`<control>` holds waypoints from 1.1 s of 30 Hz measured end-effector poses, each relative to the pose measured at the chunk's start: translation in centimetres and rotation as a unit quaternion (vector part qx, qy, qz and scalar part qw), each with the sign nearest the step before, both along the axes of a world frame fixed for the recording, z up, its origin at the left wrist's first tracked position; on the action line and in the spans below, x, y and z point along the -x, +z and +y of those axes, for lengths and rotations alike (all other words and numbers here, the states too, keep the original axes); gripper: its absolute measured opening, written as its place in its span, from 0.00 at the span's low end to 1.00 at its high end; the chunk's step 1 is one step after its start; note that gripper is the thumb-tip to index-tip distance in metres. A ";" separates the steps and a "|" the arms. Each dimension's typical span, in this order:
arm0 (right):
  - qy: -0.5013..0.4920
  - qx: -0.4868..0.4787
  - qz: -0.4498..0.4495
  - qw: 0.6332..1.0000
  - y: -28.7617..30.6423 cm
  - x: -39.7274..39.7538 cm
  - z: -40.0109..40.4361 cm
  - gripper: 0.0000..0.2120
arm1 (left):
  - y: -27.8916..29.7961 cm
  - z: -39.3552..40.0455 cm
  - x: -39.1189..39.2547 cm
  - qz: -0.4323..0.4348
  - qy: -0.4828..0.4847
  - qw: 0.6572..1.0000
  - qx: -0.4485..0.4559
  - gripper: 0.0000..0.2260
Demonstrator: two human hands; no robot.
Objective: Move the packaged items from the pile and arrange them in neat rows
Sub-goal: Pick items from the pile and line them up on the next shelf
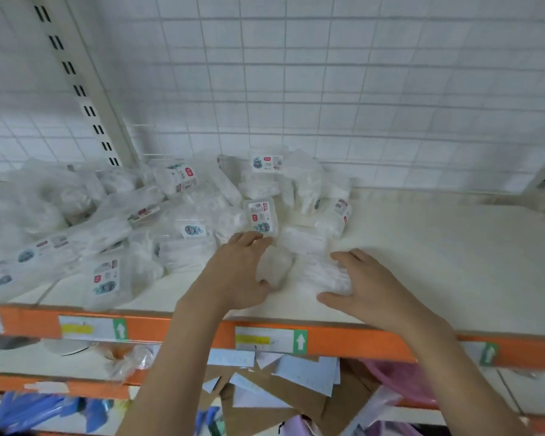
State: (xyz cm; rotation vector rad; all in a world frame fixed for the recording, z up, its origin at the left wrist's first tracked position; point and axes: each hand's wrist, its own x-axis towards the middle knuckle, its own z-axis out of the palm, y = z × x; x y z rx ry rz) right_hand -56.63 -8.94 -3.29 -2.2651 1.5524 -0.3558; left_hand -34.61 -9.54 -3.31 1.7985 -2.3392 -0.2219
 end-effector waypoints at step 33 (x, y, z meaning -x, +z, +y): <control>-0.231 0.132 -0.134 0.955 1.3 35.0 2.9 0.19 | 0.6 2.0 35.6 0.229 0.010 0.963 0.139 0.24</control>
